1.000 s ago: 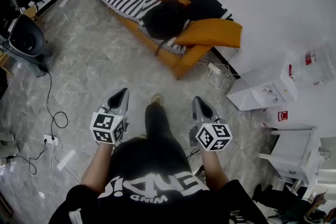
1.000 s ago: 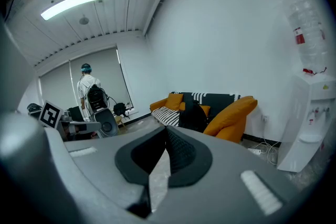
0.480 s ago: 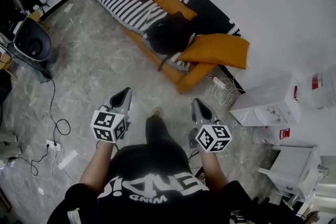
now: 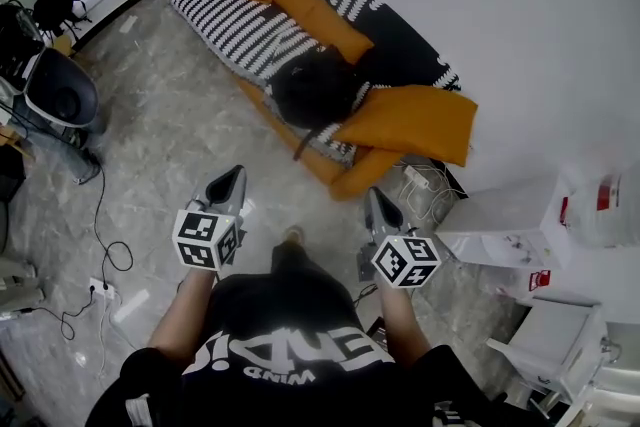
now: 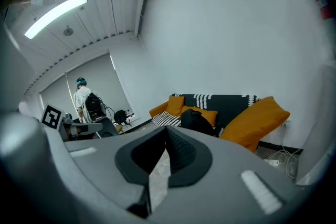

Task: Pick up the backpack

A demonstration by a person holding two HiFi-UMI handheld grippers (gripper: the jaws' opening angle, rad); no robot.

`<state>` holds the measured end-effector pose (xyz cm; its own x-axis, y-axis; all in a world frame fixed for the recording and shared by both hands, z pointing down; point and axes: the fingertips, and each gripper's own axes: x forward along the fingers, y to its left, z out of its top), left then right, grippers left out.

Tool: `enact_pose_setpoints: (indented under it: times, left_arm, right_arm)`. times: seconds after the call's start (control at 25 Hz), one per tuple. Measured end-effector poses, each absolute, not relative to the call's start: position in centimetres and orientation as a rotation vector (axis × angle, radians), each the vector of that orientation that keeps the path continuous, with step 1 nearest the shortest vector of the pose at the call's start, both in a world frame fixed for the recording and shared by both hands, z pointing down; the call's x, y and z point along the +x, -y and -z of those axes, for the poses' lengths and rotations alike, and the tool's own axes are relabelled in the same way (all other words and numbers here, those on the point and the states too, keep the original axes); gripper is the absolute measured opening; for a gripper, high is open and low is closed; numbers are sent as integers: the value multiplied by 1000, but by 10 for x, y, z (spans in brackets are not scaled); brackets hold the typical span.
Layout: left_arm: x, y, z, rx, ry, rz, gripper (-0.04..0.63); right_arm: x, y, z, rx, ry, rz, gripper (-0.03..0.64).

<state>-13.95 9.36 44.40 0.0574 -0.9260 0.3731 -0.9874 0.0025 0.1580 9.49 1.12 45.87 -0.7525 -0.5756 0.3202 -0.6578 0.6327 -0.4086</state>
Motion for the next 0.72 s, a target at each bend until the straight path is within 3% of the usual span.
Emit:
enact_pose_setpoints:
  times: [0.72]
  left_arm:
    - [-180,64,-443,2038,1899,-254,3]
  right_arm:
    - [66,122,-475,1075,2641,-742,0]
